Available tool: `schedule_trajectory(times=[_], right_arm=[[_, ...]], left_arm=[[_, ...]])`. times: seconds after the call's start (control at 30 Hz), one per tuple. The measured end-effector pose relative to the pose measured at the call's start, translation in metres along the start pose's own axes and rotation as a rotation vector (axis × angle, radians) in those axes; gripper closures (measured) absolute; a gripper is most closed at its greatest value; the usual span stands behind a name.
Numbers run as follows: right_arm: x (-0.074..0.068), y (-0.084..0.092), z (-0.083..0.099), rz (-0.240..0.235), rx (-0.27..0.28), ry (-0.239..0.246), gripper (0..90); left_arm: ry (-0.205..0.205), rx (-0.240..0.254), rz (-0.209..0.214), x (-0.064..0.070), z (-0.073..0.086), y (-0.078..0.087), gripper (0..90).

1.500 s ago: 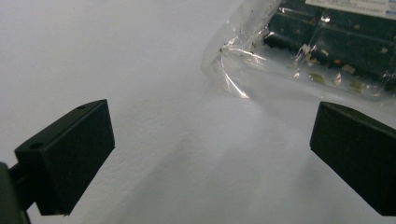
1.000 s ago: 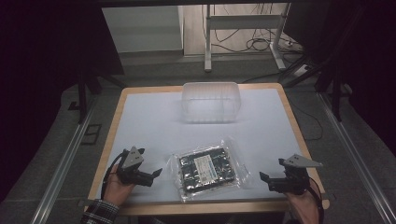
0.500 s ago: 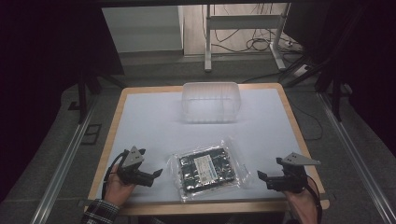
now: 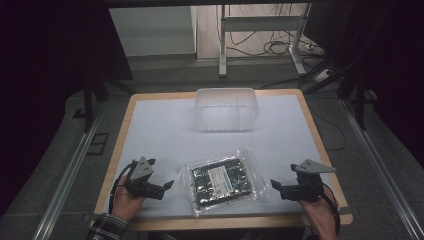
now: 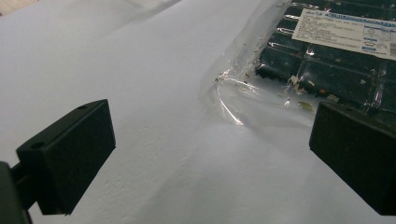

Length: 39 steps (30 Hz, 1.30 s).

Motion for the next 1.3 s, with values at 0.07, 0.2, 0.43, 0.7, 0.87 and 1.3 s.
schedule_trajectory(times=[0.07,0.2,0.43,0.7,0.87,1.3], right_arm=[[-0.002,-0.002,-0.001,-0.008,0.002,0.011,6.2],[-0.005,-0.008,-0.004,-0.023,-0.005,0.016,6.8],[-0.010,-0.015,-0.004,-0.042,-0.017,0.009,6.0],[-0.023,-0.026,-0.008,-0.053,-0.041,0.029,3.7],[-0.025,-0.030,-0.011,-0.063,-0.067,0.022,13.0],[-0.033,-0.048,-0.012,-0.123,-0.131,0.003,38.1]], left_arm=[[-0.002,0.000,0.001,0.000,0.000,0.000,0.0],[-0.013,-0.008,0.003,0.001,0.000,-0.001,0.0],[-0.008,-0.006,0.006,0.001,0.001,-0.002,0.0],[-0.020,-0.019,0.005,0.001,0.001,-0.003,0.0],[-0.021,-0.021,0.003,0.001,0.001,-0.003,0.0],[-0.023,-0.031,0.001,0.001,0.001,-0.004,0.0]])
Point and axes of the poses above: each handheld gripper's, and its own axes: y roughly backward along the jaws, z roughly out of its underside, x roughly to its right, the point moved 5 cm from there along -y, roughly forward along the jaws, and after that the axes turned 13 degrees about z, right-handed, at the moved point
